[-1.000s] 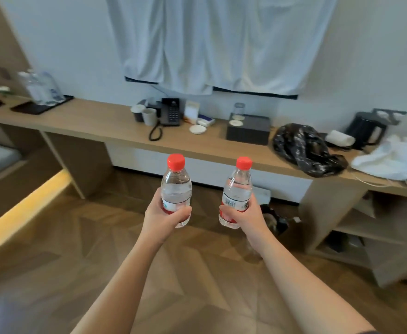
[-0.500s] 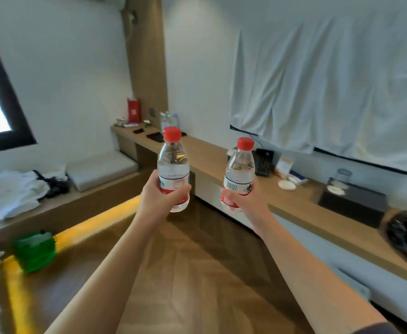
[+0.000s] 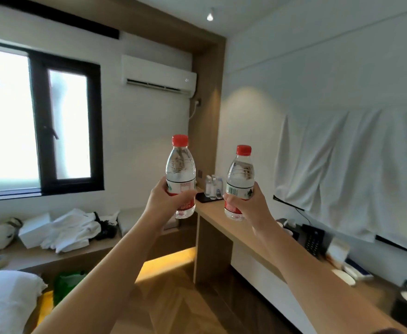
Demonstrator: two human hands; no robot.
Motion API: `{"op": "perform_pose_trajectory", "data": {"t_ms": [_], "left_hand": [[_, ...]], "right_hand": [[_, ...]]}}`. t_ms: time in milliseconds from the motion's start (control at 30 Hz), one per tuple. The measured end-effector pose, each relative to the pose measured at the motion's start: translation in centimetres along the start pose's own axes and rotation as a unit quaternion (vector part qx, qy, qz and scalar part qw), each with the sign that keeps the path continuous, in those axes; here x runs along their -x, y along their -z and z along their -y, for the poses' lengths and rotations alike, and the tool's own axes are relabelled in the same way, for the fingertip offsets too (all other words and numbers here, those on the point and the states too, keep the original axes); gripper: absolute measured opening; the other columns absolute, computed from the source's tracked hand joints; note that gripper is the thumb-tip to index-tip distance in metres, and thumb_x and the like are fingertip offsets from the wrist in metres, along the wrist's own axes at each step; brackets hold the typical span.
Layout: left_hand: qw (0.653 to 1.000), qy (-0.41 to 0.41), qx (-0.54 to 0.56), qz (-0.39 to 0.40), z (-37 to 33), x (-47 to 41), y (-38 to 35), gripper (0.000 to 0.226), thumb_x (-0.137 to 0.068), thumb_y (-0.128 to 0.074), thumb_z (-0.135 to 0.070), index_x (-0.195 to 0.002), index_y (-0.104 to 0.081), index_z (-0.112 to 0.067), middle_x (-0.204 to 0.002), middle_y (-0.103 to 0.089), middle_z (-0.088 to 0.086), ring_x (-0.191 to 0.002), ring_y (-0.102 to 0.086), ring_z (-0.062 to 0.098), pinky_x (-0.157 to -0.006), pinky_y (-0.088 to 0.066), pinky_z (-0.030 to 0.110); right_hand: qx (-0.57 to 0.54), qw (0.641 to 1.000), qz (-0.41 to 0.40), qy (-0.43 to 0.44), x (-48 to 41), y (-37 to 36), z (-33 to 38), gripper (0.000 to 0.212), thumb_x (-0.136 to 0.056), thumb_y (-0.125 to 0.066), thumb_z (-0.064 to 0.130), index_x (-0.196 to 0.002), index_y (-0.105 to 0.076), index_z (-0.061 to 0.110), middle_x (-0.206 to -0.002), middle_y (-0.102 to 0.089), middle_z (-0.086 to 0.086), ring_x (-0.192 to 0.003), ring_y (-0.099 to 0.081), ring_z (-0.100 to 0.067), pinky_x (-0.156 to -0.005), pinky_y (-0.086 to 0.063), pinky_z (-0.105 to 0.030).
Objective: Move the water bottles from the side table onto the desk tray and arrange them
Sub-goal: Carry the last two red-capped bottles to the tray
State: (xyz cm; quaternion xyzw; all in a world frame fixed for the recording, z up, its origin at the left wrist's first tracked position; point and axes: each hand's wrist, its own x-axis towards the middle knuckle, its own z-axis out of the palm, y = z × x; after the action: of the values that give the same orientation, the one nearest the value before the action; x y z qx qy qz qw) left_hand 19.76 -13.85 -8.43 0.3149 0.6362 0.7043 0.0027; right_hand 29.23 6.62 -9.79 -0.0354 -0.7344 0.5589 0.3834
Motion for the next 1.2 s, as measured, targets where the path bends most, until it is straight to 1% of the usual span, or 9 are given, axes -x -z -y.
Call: {"op": "perform_pose_trajectory", "data": {"t_ms": [67,200,300,400,467,667,900,1067,1200], "left_hand": [[1.0,-0.005,-0.006,-0.004,-0.3,-0.3,0.7,0.046,-0.074,-0.08,-0.023,-0.111,-0.054,-0.032,-0.102,-0.066,-0.008,-0.095,-0.061,0.009,-0.08,-0.051,0.03],[1.0,-0.01,-0.014,-0.012,-0.5,-0.8,2.3,0.052,-0.075,-0.079,-0.023,-0.12,-0.052,-0.026,-0.105,-0.064,-0.006,-0.097,-0.06,0.011,-0.078,-0.05,0.029],[1.0,-0.017,-0.009,-0.011,-0.6,-0.9,3.4,0.051,-0.076,-0.079,-0.022,-0.119,-0.052,-0.027,-0.105,-0.064,-0.006,-0.097,-0.06,0.011,-0.075,-0.049,0.026],[1.0,-0.02,-0.004,-0.012,-0.6,-1.2,4.4,0.05,-0.076,-0.079,-0.021,-0.119,-0.052,-0.027,-0.105,-0.064,-0.006,-0.097,-0.06,0.011,-0.081,-0.05,0.031],[1.0,-0.02,-0.008,-0.012,-0.4,-1.3,5.0,0.051,-0.076,-0.078,-0.022,-0.119,-0.051,-0.028,-0.105,-0.063,-0.007,-0.097,-0.059,0.011,-0.084,-0.05,0.034],[1.0,-0.022,-0.01,-0.012,0.6,-2.3,7.1,0.049,-0.076,-0.078,-0.022,-0.117,-0.052,-0.03,-0.103,-0.063,-0.01,-0.095,-0.059,0.008,-0.081,-0.05,0.031],[0.999,-0.002,-0.039,-0.012,2.5,-4.0,8.1,0.055,-0.076,-0.078,-0.024,-0.125,-0.051,-0.025,-0.11,-0.063,-0.004,-0.106,-0.059,0.019,-0.092,-0.051,0.04],[0.999,0.015,-0.036,-0.024,4.9,-6.0,7.9,0.056,-0.075,-0.079,-0.025,-0.124,-0.052,-0.025,-0.112,-0.064,-0.002,-0.108,-0.059,0.022,-0.096,-0.05,0.045],[0.998,0.021,-0.047,-0.026,7.4,-8.9,7.3,0.052,-0.075,-0.08,-0.023,-0.12,-0.052,-0.027,-0.109,-0.064,-0.003,-0.106,-0.06,0.021,-0.091,-0.052,0.04]], "right_hand": [[-0.003,1.0,0.007,0.0,-0.6,-0.7,0.3,0.06,-0.077,-0.081,0.017,-0.128,-0.05,0.022,-0.115,-0.064,-0.003,-0.106,-0.062,-0.018,-0.084,-0.055,-0.026],[-0.015,1.0,0.015,0.007,-1.1,-1.9,0.5,0.06,-0.077,-0.08,0.016,-0.129,-0.05,0.021,-0.115,-0.065,-0.005,-0.106,-0.063,-0.018,-0.074,-0.055,-0.02],[-0.021,1.0,0.016,0.004,-1.2,-2.9,0.6,0.06,-0.077,-0.08,0.013,-0.129,-0.05,0.019,-0.117,-0.065,-0.007,-0.107,-0.063,-0.02,-0.077,-0.054,-0.022],[-0.027,1.0,0.012,0.005,-1.3,-3.9,0.7,0.06,-0.078,-0.079,0.012,-0.13,-0.05,0.018,-0.117,-0.065,-0.008,-0.108,-0.062,-0.022,-0.082,-0.055,-0.026],[-0.025,1.0,0.012,0.005,-1.2,-4.5,0.7,0.06,-0.078,-0.079,0.012,-0.13,-0.05,0.018,-0.117,-0.064,-0.008,-0.108,-0.062,-0.022,-0.082,-0.055,-0.026],[-0.013,1.0,0.012,0.01,-1.3,-6.5,0.6,0.06,-0.078,-0.079,0.012,-0.13,-0.051,0.019,-0.116,-0.064,-0.006,-0.107,-0.062,-0.019,-0.08,-0.054,-0.023],[-0.003,1.0,0.012,0.002,-2.3,-7.4,-1.0,0.061,-0.077,-0.08,0.014,-0.13,-0.05,0.022,-0.118,-0.063,-0.002,-0.111,-0.06,-0.019,-0.095,-0.053,-0.036],[0.001,1.0,0.01,-0.009,-4.6,-7.4,-3.3,0.063,-0.078,-0.079,0.015,-0.131,-0.048,0.024,-0.12,-0.062,-0.001,-0.112,-0.058,-0.02,-0.097,-0.052,-0.039],[-0.008,1.0,0.012,-0.01,-7.5,-7.1,-6.1,0.058,-0.077,-0.08,0.016,-0.122,-0.049,0.035,-0.117,-0.062,0.004,-0.109,-0.059,-0.016,-0.09,-0.053,-0.031]]}}
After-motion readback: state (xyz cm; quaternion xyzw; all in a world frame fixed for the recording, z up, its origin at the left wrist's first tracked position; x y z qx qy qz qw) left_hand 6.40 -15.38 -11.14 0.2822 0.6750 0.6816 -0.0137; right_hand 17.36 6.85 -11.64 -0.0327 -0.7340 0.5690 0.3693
